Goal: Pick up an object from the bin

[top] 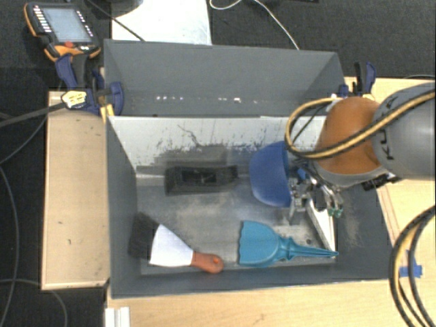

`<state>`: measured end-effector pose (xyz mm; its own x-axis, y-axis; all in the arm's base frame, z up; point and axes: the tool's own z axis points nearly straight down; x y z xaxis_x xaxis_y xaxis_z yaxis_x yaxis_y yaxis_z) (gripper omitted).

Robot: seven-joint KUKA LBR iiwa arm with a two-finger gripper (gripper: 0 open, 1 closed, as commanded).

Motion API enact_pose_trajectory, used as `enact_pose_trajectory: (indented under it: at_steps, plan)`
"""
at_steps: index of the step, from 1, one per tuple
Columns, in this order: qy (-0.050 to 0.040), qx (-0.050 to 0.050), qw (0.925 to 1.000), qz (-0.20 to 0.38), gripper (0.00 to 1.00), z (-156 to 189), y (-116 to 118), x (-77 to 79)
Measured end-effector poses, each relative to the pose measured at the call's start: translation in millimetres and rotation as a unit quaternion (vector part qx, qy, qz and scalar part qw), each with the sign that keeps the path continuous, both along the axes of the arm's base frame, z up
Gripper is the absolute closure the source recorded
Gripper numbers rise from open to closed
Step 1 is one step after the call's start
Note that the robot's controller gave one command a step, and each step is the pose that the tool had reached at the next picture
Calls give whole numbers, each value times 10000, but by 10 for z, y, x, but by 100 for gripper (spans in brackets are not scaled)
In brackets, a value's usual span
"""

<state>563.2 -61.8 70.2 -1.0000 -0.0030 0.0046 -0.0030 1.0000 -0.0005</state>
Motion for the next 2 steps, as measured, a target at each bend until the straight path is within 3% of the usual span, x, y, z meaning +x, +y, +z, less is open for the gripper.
enact_pose_trajectory:
  at_steps: [2]
  plan:
    - [0, 0, 10000, 8, 100, 0, 0, 0]
